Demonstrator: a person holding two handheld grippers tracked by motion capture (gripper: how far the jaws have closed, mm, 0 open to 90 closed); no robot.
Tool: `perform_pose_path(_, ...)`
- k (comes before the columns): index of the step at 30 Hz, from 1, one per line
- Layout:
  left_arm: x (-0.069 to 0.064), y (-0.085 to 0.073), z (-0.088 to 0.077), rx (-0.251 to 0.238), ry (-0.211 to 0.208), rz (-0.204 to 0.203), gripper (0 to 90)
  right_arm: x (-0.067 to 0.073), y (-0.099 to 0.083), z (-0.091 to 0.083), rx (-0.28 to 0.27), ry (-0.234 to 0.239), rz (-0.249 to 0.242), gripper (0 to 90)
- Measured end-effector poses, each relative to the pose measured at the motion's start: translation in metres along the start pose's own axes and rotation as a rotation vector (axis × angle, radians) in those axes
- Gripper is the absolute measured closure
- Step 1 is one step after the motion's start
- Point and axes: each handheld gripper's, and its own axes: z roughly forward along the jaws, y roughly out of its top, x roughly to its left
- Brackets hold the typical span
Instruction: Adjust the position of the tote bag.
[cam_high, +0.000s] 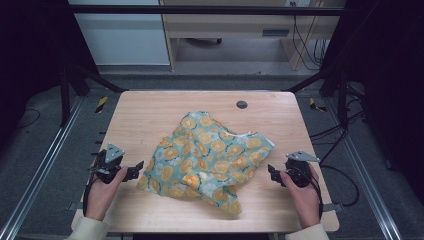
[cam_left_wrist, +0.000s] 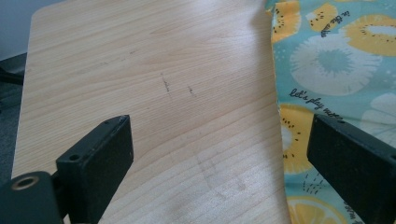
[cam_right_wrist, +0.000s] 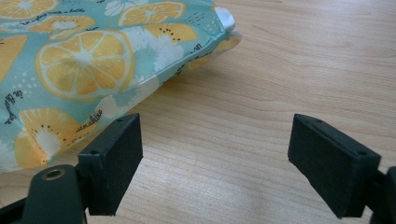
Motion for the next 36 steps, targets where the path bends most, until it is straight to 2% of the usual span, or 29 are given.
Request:
perform_pose_path(14, -0.001, 0.0, 0.0, 0.001, 0.002, 0.004, 7.2, 0.002, 0.006, 0.002, -0.005, 0.028, 0.018, 16.5)
perform_pose_path(20, -0.001, -0.001, 0.001, 0.008, 0.008, 0.004, 7.2, 0.007, 0.032, 0.006, -0.023, 0.037, -0.024, 15.2)
perform_pose_path(21, -0.001, -0.001, 0.001, 0.008, 0.008, 0.004, 7.2, 0.007, 0.032, 0.006, -0.023, 0.037, -0.024, 15.2)
perform_pose_path(22, -0.001, -0.001, 0.001, 0.009, 0.01, 0.005, 7.2, 0.008, 0.044, 0.008, -0.036, 0.035, -0.036, 15.2)
perform_pose_path(25, -0.001, -0.002, 0.0, 0.013, 0.01, 0.011, 7.2, 0.008, 0.063, 0.017, -0.036, 0.032, -0.049, 14.4)
perform_pose_path(29, -0.002, -0.002, 0.0, 0.011, 0.009, 0.013, 7.2, 0.004, 0.079, 0.039, 0.005, 0.029, -0.03, 12.8)
perform_pose_path(31, -0.002, -0.001, 0.0, 0.011, 0.009, 0.015, 7.2, -0.001, 0.08, 0.051, 0.048, 0.032, 0.003, 11.7)
perform_pose_path(33, -0.003, -0.001, 0.0, 0.01, 0.009, 0.016, 7.2, -0.007, 0.078, 0.063, 0.093, 0.046, 0.057, 10.9)
perform_pose_path(36, -0.004, -0.001, 0.0, 0.011, 0.007, 0.02, 7.2, -0.012, 0.072, 0.074, 0.156, 0.061, 0.106, 10.1)
